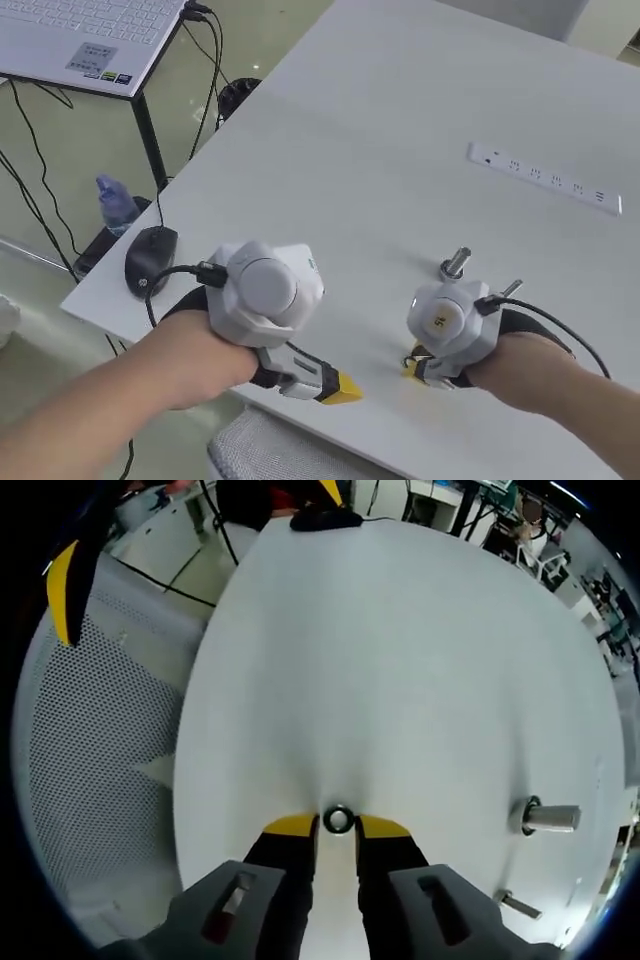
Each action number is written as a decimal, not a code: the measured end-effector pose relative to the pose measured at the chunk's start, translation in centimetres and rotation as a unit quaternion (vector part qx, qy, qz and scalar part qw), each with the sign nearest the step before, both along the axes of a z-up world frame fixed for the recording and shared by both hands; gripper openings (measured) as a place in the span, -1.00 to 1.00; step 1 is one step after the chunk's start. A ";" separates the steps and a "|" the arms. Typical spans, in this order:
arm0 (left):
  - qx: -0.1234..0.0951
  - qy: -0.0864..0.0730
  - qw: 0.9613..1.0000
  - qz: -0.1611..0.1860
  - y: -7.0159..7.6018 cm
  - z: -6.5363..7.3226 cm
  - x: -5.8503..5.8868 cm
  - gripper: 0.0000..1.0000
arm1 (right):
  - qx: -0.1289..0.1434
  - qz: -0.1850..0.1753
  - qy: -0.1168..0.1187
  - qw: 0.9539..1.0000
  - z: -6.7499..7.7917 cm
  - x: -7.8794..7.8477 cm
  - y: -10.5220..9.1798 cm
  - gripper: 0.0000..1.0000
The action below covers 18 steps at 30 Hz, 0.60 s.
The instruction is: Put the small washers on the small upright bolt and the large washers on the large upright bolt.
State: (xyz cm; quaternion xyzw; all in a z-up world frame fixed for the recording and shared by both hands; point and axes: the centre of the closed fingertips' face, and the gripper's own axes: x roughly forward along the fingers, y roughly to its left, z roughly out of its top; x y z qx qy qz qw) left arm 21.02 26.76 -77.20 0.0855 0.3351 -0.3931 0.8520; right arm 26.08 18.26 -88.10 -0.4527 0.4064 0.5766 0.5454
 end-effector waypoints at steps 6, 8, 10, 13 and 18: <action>-0.001 0.002 1.000 0.001 0.2 -0.1 0.1 0.53 | -0.010 0.014 -0.001 1.000 0.0 0.1 -0.1 -0.69; -0.001 0.002 1.000 0.001 0.1 -0.1 0.2 0.52 | -0.014 0.024 -0.005 1.000 -0.1 0.0 -0.1 -0.70; -0.001 0.003 1.000 0.001 0.1 -0.2 0.2 0.51 | -0.017 0.025 -0.005 1.000 -0.1 0.0 -0.1 -0.71; 0.000 0.003 1.000 -0.002 0.0 -0.2 0.2 0.50 | -0.026 0.037 -0.007 0.999 -0.2 0.2 -0.1 -0.73; 0.002 0.002 1.000 -0.003 0.1 0.0 0.4 0.49 | -0.019 0.020 0.002 1.000 -0.1 0.3 -0.1 -0.75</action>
